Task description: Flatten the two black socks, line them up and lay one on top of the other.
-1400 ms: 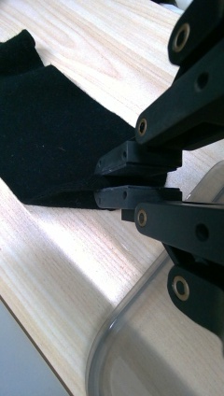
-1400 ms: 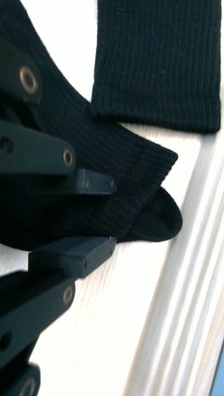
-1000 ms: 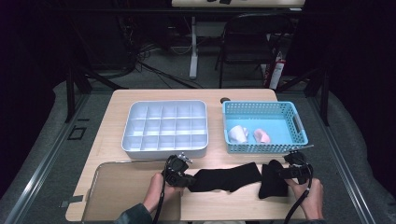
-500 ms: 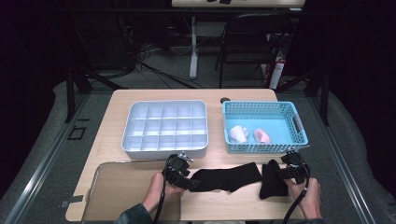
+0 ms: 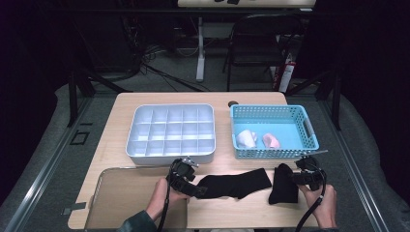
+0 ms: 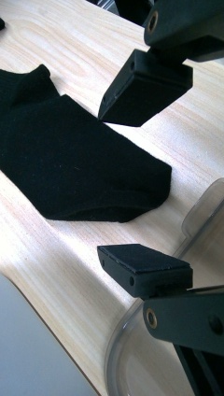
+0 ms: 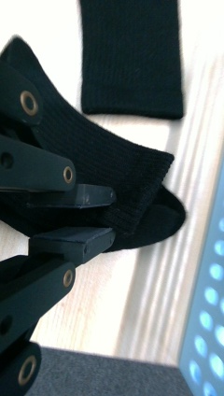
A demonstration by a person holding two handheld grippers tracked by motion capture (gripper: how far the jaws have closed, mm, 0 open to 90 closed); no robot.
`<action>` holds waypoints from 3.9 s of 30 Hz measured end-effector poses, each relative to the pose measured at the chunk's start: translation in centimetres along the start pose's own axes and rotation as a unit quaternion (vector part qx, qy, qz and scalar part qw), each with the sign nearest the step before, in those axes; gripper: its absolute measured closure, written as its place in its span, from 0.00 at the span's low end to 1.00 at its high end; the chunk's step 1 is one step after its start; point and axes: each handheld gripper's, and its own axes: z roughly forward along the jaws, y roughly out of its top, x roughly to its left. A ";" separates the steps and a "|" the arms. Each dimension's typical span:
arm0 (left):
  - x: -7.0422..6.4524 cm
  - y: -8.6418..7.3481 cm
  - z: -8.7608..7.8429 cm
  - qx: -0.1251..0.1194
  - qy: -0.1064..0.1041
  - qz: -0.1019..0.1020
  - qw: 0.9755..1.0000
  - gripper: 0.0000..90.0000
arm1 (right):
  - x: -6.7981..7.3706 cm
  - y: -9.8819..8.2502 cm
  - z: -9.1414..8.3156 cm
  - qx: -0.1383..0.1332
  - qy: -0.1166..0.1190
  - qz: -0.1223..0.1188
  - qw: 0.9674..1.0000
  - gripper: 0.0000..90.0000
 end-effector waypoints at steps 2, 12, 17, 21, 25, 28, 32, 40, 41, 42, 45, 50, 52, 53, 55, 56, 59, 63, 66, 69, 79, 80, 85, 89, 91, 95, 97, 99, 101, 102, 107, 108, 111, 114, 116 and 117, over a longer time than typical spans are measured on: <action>0.1 0.0 0.0 -0.001 -0.002 -0.002 1.000 0.32 | 0.1 0.1 -0.8 -0.014 0.008 0.002 1.000 0.88; 0.1 -0.1 0.3 0.006 -0.004 -0.002 1.000 0.31 | 3.0 0.8 -3.7 -0.050 0.066 -0.033 0.996 0.89; -0.1 -0.1 0.7 0.011 -0.007 -0.003 1.000 0.32 | 3.6 1.2 -4.8 -0.086 0.085 -0.031 0.992 0.89; -0.1 -0.2 1.0 0.016 -0.009 -0.002 1.000 0.32 | 3.5 1.8 -2.2 -0.070 0.091 -0.026 0.993 0.89; -0.1 -0.2 1.1 0.018 -0.010 -0.002 1.000 0.32 | 2.6 2.0 1.3 -0.018 0.072 -0.018 0.997 0.82; -0.1 -0.2 1.1 0.018 -0.009 -0.004 1.000 0.32 | 1.4 1.7 1.0 -0.014 0.073 -0.004 0.997 0.72; -0.1 -0.2 1.0 0.018 -0.008 -0.001 1.000 0.32 | -0.3 0.6 -0.7 -0.027 0.070 0.022 0.997 0.63; -0.2 -0.2 1.1 0.018 -0.010 -0.003 1.000 0.32 | -1.7 -1.4 -0.1 0.021 0.054 0.060 0.997 0.60; -0.1 -0.2 1.1 0.017 -0.009 -0.003 1.000 0.32 | -1.6 -1.5 0.1 0.026 0.052 0.064 0.996 0.61; -0.1 -0.2 1.1 0.017 -0.009 -0.002 1.000 0.32 | -1.6 -1.7 0.3 0.032 0.045 0.065 0.996 0.63; -0.1 -0.2 1.1 0.018 -0.009 -0.003 1.000 0.32 | -1.7 -2.0 0.6 0.044 0.046 0.068 0.996 0.69; -0.4 -0.2 1.3 0.025 -0.010 0.006 1.000 0.36 | -1.9 -2.2 1.2 0.047 0.057 0.075 0.994 0.81; -0.6 -0.2 1.5 0.031 -0.006 0.009 0.999 0.43 | -2.0 -2.2 1.4 0.052 0.060 0.072 0.994 0.87; -0.6 -0.3 1.6 0.033 -0.006 0.008 0.999 0.45 | -2.0 -2.2 1.5 0.052 0.063 0.074 0.994 0.90; -0.6 -0.3 1.7 0.033 -0.008 0.009 0.999 0.49 | -2.0 -2.2 1.5 0.050 0.065 0.073 0.994 0.97; -0.6 -0.3 1.6 0.032 -0.008 0.008 0.999 0.49 | -2.0 -2.2 1.4 0.046 0.063 0.074 0.994 0.98; -0.5 -0.3 1.5 0.028 -0.007 0.005 1.000 0.47 | -1.9 -2.0 0.2 0.029 0.060 0.068 0.995 0.98; -0.4 -0.3 1.5 0.029 -0.007 0.004 1.000 0.47 | -1.1 -1.5 -1.8 -0.006 0.055 0.057 0.997 0.98; -0.4 -0.3 1.6 0.032 -0.007 0.004 0.999 0.47 | -0.2 -1.1 -3.1 -0.018 0.057 0.046 0.997 0.98; -0.4 -0.3 1.7 0.032 -0.009 0.003 0.999 0.47 | 0.7 -0.8 -4.4 -0.033 0.060 0.031 0.997 0.98; -0.3 -0.3 1.8 0.032 -0.009 0.001 0.999 0.46 | 4.8 0.9 -5.4 -0.046 0.089 -0.028 0.995 0.98; -0.3 -0.3 1.8 0.031 -0.009 0.000 0.999 0.46 | 5.3 1.1 -5.2 -0.043 0.091 -0.037 0.994 0.98; -0.3 -0.3 1.8 0.031 -0.011 -0.001 0.999 0.46 | 8.0 2.1 -4.3 -0.036 0.106 -0.074 0.991 0.98; -0.2 -0.3 1.8 0.032 -0.011 -0.001 0.999 0.46 | 9.7 2.6 -3.5 -0.030 0.123 -0.098 0.987 0.98; -0.2 -0.3 1.9 0.032 -0.011 -0.001 0.999 0.46 | 10.7 2.8 -3.0 -0.026 0.136 -0.111 0.984 0.98; -0.1 -0.3 1.9 0.032 -0.012 -0.005 0.999 0.46 | 13.0 3.4 -1.4 -0.006 0.165 -0.137 0.977 0.98; -0.1 -0.3 1.9 0.033 -0.012 -0.006 0.999 0.46 | 14.0 3.5 -0.1 0.011 0.187 -0.152 0.970 0.95; 0.0 -0.3 1.9 0.033 -0.011 -0.004 0.999 0.46 | 14.7 3.6 1.2 0.032 0.209 -0.166 0.963 0.84; 0.0 -0.3 1.8 0.031 -0.011 -0.006 0.999 0.46 | 14.7 3.7 1.7 0.038 0.225 -0.171 0.958 0.80; 0.1 -0.3 1.8 0.030 -0.011 -0.007 0.999 0.46 | 14.5 3.7 1.7 0.033 0.230 -0.165 0.959 0.77; 0.2 -0.3 1.7 0.030 -0.010 -0.006 0.999 0.46 | 11.4 4.0 0.5 -0.021 0.216 -0.120 0.969 0.73; 0.2 -0.3 1.8 0.030 -0.010 -0.007 0.999 0.47 | 10.7 4.1 0.5 -0.026 0.204 -0.112 0.972 0.72; 0.2 -0.3 1.8 0.033 -0.009 -0.008 0.999 0.47 | 8.8 4.2 1.1 -0.030 0.170 -0.080 0.982 0.72; 0.3 -0.3 1.9 0.032 -0.008 -0.012 0.999 0.48 | 7.9 4.3 2.3 -0.022 0.144 -0.063 0.987 0.72; 0.4 -0.4 1.9 0.032 -0.009 -0.013 0.999 0.50 | 7.6 4.6 3.0 -0.007 0.131 -0.051 0.990 0.72; 0.4 -0.4 1.9 0.031 -0.009 -0.014 0.999 0.51 | 7.4 4.7 3.4 -0.008 0.127 -0.045 0.991 0.72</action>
